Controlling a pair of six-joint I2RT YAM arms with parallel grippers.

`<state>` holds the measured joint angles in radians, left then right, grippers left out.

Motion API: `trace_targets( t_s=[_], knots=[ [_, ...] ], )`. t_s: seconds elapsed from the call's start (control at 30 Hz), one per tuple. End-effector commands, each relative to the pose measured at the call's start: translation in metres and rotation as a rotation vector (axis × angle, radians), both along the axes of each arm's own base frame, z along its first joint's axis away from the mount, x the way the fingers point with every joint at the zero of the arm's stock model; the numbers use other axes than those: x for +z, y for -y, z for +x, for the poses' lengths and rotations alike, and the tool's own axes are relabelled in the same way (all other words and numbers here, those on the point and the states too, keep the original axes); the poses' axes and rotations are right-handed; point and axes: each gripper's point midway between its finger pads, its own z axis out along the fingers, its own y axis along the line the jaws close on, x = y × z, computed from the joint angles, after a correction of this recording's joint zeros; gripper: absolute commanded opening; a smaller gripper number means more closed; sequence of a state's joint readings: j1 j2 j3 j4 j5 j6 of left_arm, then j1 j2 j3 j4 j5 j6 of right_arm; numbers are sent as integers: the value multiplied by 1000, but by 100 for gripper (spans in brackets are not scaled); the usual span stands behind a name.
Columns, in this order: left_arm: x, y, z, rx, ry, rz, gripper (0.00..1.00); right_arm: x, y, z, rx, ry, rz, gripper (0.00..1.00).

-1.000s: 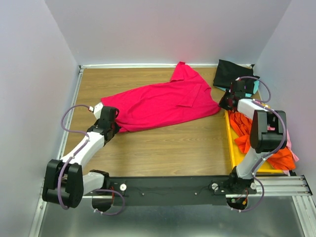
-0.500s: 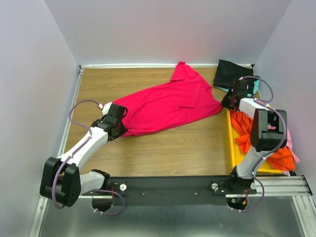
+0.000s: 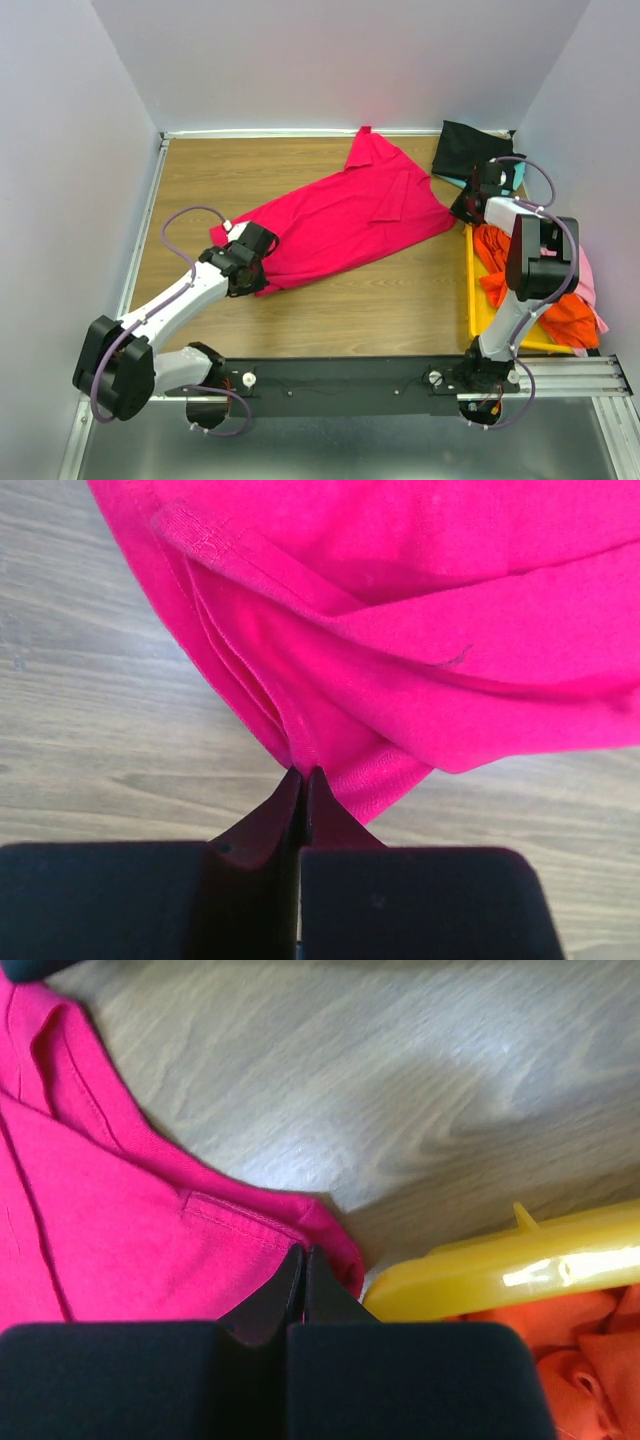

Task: Fold and stack the t-shirts
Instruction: Fold the tshirt

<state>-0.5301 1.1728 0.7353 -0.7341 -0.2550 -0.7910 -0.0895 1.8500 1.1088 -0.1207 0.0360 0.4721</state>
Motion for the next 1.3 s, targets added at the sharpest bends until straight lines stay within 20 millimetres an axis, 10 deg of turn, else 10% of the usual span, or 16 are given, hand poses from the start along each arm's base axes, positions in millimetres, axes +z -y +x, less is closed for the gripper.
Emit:
trace_targets(
  t_s=[0.0,0.53,1.27],
  knots=[
    [-7,6,-19,-93,-62,20,6,-1,24,11,-80,2,-47,1],
    [-33,31,-58,-473,-242,160,6,-9,34,14,-114,-22,-65,1],
    [-5,41,-82,-556,-227,48,0,-11,37,14,-126,-29,-72,1]
  ],
)
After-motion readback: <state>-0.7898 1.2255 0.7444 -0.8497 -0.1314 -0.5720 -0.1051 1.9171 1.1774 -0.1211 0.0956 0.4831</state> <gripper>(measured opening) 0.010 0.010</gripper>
